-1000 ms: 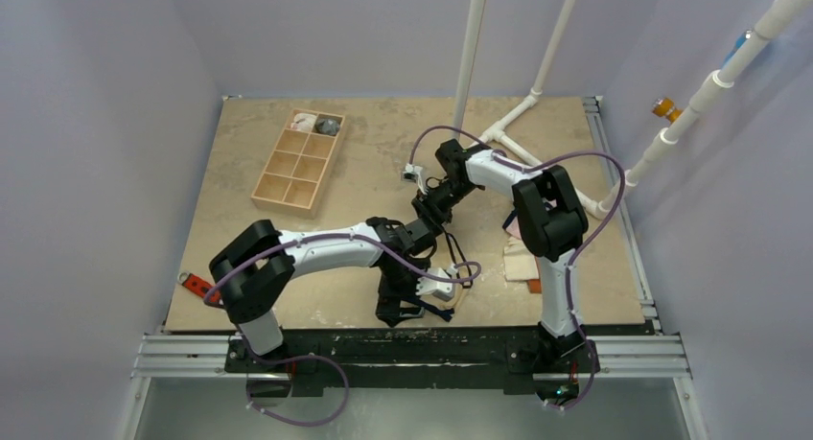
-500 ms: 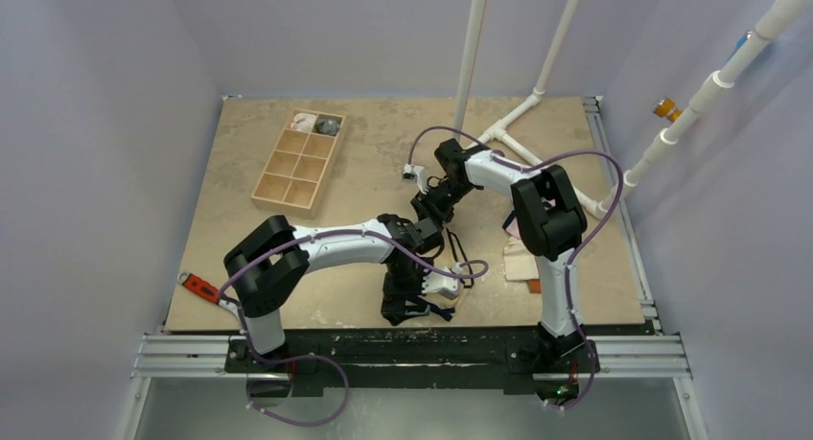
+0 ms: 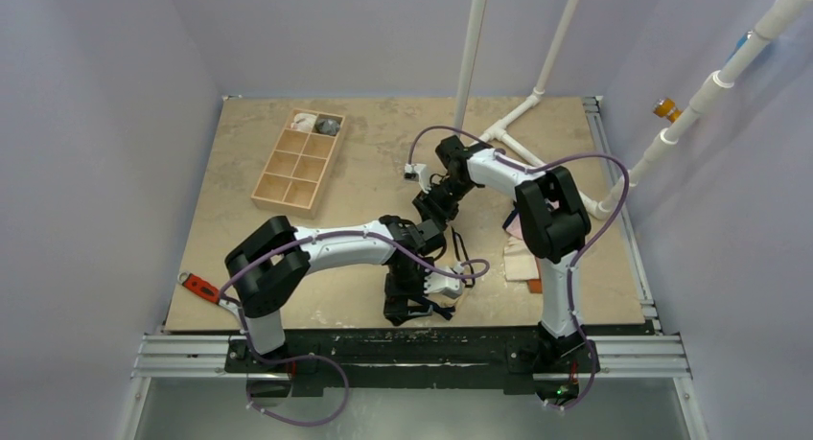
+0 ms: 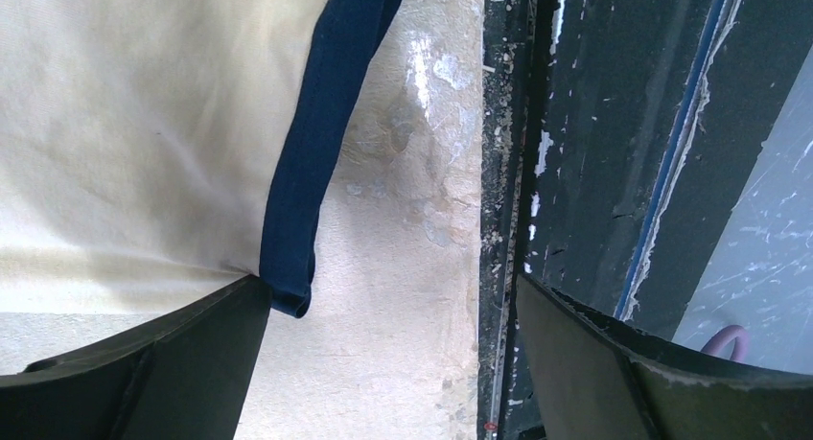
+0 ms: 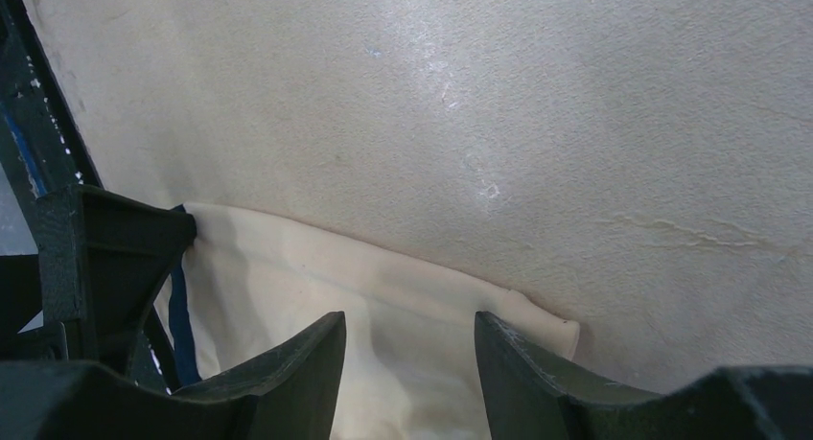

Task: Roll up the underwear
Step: Fold the underwear at the center of the board.

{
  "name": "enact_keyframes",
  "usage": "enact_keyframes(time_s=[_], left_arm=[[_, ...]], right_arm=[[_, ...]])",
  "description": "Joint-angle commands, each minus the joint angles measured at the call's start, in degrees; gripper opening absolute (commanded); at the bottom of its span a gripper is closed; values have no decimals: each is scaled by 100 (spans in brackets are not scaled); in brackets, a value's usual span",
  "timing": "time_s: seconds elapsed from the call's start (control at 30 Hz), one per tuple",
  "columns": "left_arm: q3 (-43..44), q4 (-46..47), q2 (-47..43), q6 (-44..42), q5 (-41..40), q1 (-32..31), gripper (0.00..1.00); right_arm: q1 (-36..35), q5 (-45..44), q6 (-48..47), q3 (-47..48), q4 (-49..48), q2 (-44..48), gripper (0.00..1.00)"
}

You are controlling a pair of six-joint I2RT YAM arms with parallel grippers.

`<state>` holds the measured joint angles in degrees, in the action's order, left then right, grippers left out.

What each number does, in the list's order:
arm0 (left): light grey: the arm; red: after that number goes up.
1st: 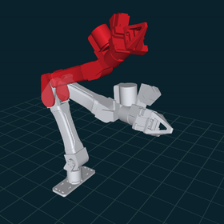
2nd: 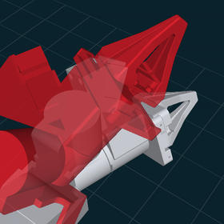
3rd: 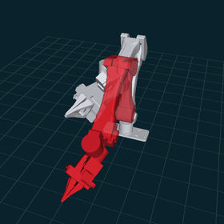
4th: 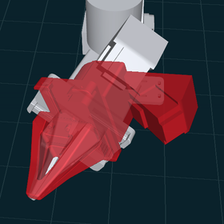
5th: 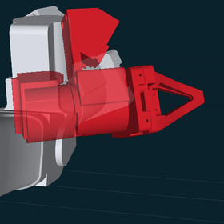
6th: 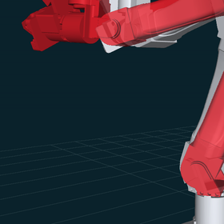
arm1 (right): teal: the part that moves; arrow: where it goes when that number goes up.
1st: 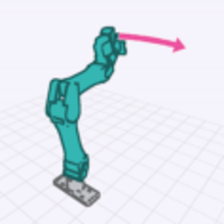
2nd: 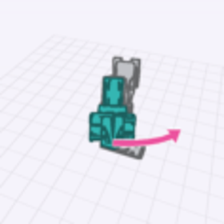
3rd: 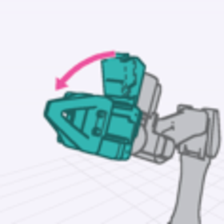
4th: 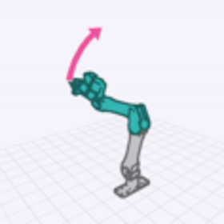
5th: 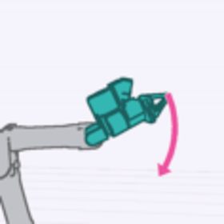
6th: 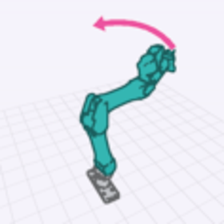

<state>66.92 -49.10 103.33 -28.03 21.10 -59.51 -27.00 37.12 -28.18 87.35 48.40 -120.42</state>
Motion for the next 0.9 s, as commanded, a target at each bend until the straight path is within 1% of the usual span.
enact_keyframes(time_s=[0.0,0.3,0.53,0.67,0.87], left_arm=[[-32,-22,280,191,-66,-40,100],[-12,-7,274,219,-268,132,100],[-89,-62,116,-141,-662,350,100],[-40,-174,127,-452,-859,716,100],[294,-516,310,-1042,-976,1430,100]], right_arm=[[74,-260,-238,302,85,300,54],[74,-321,-385,621,465,743,60],[121,-776,-369,339,366,1067,60],[325,-954,-312,84,227,1217,60],[703,-993,-316,-350,68,1444,60]])
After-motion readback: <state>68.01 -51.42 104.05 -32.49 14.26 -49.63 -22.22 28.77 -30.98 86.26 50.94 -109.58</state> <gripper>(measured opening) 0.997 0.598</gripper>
